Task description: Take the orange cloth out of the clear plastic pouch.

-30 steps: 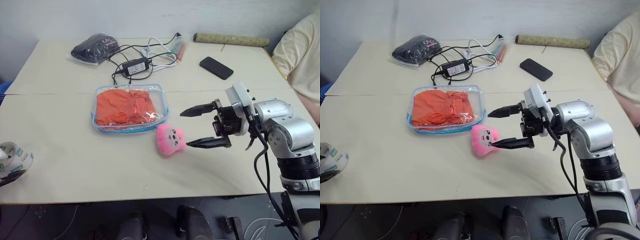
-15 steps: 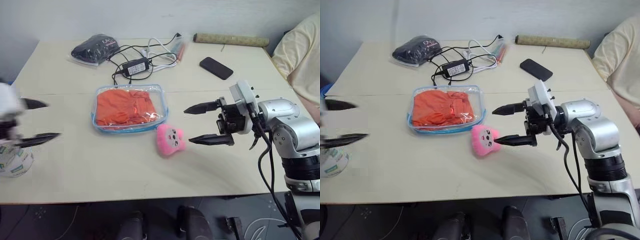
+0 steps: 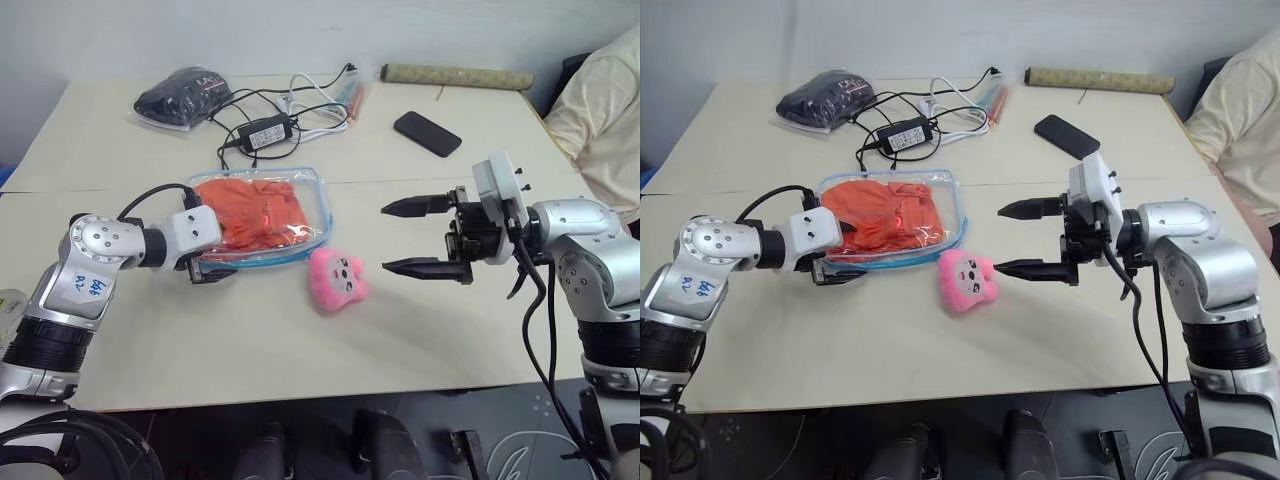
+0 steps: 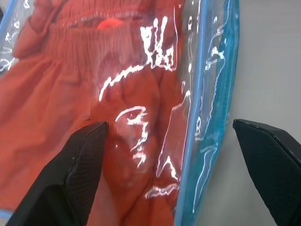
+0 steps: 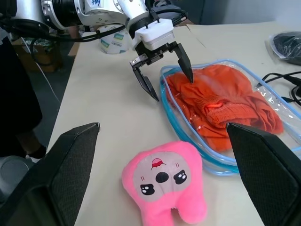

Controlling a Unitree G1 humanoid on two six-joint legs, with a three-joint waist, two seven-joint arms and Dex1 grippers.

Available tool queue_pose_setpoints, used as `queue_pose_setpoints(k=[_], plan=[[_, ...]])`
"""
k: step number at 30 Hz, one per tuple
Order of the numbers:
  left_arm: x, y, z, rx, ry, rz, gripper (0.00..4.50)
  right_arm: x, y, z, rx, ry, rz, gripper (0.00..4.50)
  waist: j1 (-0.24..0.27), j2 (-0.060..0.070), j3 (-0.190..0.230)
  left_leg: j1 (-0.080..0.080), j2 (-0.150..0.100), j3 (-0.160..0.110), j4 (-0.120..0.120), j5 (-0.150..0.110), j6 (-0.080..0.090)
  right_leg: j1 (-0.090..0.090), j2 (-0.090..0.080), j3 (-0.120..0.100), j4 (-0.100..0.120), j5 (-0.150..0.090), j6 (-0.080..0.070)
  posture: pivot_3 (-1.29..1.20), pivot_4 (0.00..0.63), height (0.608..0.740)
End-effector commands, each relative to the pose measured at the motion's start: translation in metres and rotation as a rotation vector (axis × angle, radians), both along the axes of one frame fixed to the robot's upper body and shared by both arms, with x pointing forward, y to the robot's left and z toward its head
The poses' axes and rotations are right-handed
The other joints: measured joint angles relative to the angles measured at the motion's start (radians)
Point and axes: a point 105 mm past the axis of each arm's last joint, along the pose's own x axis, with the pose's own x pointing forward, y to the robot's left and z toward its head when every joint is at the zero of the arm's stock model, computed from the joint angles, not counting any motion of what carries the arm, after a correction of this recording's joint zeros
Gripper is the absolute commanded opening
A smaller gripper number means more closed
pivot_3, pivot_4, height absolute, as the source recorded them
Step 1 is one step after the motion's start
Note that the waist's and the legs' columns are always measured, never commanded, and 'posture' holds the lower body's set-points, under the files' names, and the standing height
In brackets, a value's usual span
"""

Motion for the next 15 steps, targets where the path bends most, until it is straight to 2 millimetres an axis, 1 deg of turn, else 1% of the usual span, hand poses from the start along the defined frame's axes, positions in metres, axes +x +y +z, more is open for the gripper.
queue_pose_setpoints(k=[1,3,6,9,11,15], plan=[[0.002,0.015,0.003,0.067,-0.040,0.017,4.47,-0.006,-0.004,0.011,0.009,-0.048,-0.017,4.50,0.001,0.000,0.000,0.000,0.000,0.000,0.000,0.000,0.000,0.000,0.000,0.000,0.000,0.000,0.000,0.00,0.150,0.740],[0.001,0.021,-0.001,0.080,-0.027,0.021,4.47,-0.007,-0.004,0.011,0.007,-0.049,-0.022,4.50,0.001,0.000,0.000,0.000,0.000,0.000,0.000,0.000,0.000,0.000,0.000,0.000,0.000,0.000,0.000,0.00,0.150,0.740],[0.005,0.021,-0.005,0.067,-0.026,0.025,4.47,-0.007,-0.004,0.011,0.008,-0.051,-0.027,4.50,0.001,0.000,0.000,0.000,0.000,-0.001,0.000,0.000,0.000,0.000,0.000,0.000,0.000,0.000,0.000,0.00,0.150,0.740],[0.017,0.022,-0.002,0.048,-0.075,0.062,3.87,-0.006,-0.003,0.012,0.008,-0.053,-0.030,4.50,0.004,0.000,0.000,0.000,0.000,-0.001,0.001,0.000,0.000,0.001,0.000,-0.001,0.000,0.000,0.000,0.00,0.150,0.740],[0.022,0.023,0.000,0.058,-0.100,0.077,3.22,-0.005,-0.003,0.012,0.008,-0.054,-0.031,4.50,0.009,0.000,0.000,0.000,0.000,-0.001,0.002,0.000,0.000,0.001,0.000,-0.001,0.001,0.000,0.000,0.00,0.150,0.740],[0.017,0.015,0.003,0.034,-0.095,0.036,1.98,-0.003,-0.005,0.013,0.000,-0.059,-0.035,4.50,0.018,0.000,0.000,0.000,0.000,-0.001,0.003,0.000,0.000,0.001,0.000,-0.001,0.001,0.000,0.000,0.00,0.150,0.740]])
